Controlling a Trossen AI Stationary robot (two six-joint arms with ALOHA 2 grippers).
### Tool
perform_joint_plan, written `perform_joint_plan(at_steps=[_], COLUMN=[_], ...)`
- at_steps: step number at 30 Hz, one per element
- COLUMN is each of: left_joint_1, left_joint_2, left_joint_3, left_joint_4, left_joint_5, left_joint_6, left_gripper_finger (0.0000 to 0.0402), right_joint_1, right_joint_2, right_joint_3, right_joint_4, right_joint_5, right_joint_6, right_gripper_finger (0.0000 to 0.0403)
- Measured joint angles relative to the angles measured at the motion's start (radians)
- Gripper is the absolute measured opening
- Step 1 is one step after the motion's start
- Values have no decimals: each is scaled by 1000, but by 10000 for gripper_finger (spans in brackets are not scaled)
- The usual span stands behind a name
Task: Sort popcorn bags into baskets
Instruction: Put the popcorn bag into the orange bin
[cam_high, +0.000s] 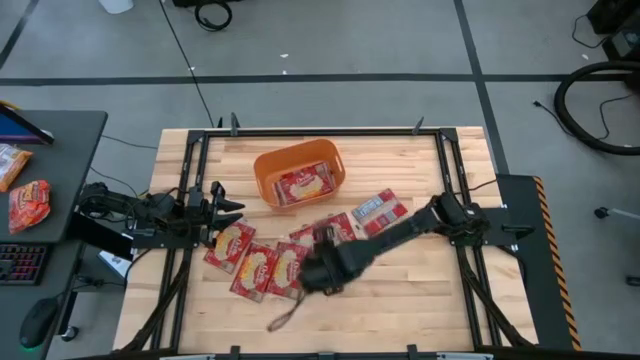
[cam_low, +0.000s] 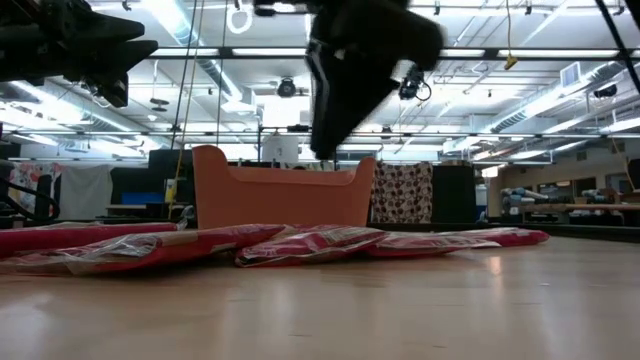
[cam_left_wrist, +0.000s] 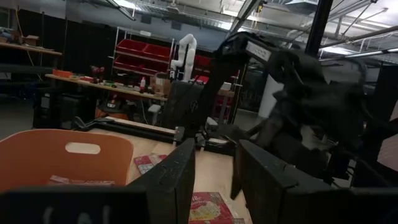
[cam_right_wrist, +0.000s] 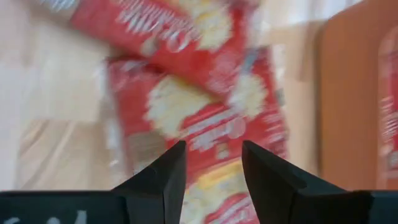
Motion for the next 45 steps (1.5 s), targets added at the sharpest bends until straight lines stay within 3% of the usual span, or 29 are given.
perform_joint_plan(at_steps=[5, 15, 19, 32, 36, 43, 45], left_joint_1=[0, 0, 0, 0, 0, 0, 0], left_joint_2=[0, 0, 0, 0, 0, 0, 0], left_joint_3=[0, 0, 0, 0, 0, 0, 0], left_joint_4=[0, -5, -5, -5, -5, -6, -6], left_joint_5=[-9, -11, -11, -11, -11, -11, -11], left_joint_6=[1, 2, 2, 2, 2, 2, 2], left_gripper_finger=[123, 123, 123, 123, 123, 123, 123], right_joint_1=[67, 171, 179, 125, 101, 80, 80], right_joint_2=[1, -1, -1, 0, 0, 0, 0], right_joint_3=[-56, -215, -273, -366, -364, -362, -345], right_joint_4=[69, 167, 209, 405, 459, 486, 463], right_joint_5=[0, 138, 201, 223, 207, 190, 190], right_joint_6=[52, -4, -14, -181, -221, -168, -163], right_gripper_finger=[175, 188, 188, 184, 150, 24, 9])
